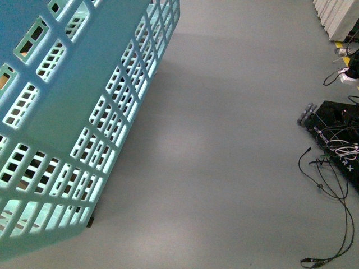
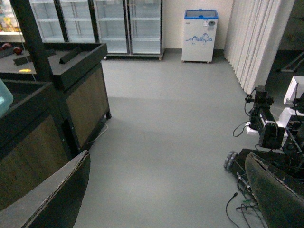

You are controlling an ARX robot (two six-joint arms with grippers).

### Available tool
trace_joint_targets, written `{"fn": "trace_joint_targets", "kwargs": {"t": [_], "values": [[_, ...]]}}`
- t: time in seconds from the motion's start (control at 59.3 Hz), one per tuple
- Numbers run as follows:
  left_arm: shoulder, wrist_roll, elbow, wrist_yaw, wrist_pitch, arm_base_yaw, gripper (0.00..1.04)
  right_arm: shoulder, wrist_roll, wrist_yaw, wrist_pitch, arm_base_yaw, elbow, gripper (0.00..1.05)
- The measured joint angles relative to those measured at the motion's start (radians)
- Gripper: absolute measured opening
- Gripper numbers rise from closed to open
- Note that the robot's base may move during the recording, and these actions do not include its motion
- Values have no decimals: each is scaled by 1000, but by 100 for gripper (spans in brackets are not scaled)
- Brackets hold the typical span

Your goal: Pick lemon and mango into basket

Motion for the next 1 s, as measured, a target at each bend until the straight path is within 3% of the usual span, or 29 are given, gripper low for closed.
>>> {"fn": "trace_joint_targets", "kwargs": {"t": [0.996], "values": [[-1, -1, 2, -1, 0, -4, 5, 0, 0, 1, 0, 0, 0, 96]]}}
